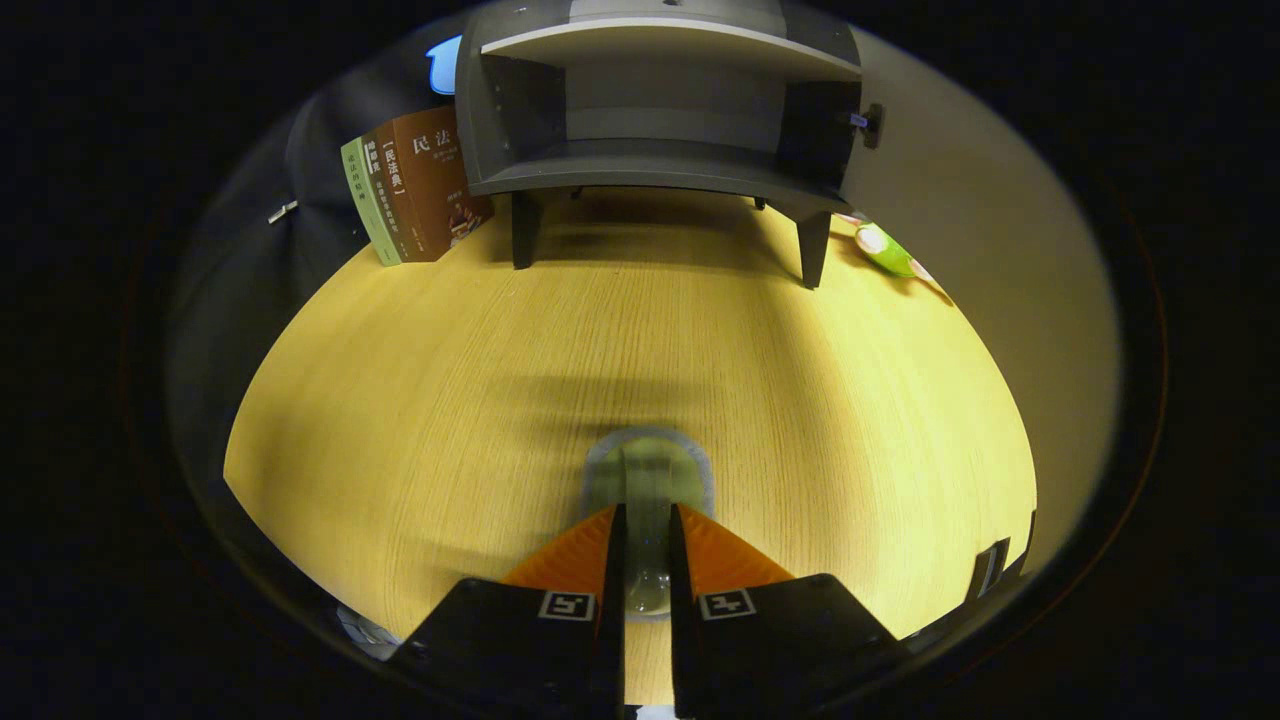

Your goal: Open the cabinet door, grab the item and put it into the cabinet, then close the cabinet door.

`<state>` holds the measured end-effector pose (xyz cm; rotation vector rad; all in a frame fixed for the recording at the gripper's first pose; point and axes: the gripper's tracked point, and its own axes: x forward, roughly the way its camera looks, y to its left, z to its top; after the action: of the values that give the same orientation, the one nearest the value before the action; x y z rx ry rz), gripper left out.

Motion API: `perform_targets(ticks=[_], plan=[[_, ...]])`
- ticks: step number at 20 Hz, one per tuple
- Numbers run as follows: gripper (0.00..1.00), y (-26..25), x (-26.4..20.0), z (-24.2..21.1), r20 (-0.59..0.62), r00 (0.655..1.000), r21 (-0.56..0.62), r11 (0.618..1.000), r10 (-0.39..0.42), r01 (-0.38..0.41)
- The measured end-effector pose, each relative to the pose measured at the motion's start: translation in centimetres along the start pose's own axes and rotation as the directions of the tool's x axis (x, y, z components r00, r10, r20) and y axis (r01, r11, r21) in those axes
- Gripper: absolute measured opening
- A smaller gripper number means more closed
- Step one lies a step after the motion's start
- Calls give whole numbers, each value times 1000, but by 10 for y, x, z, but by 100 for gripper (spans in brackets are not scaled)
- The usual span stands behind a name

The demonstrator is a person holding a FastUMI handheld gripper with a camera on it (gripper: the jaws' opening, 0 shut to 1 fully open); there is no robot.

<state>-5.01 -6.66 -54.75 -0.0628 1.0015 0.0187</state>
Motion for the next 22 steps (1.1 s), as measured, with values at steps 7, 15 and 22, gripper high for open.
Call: perform_targets(ticks=[7,15,22], plan=[[17,-5,-20,21,-4,1000,29,1000,10,-9],[17,-13,-83,129,203,979,61,997,23,-36],[16,-32,-136,241,414,910,29,1000,-6,-6]])
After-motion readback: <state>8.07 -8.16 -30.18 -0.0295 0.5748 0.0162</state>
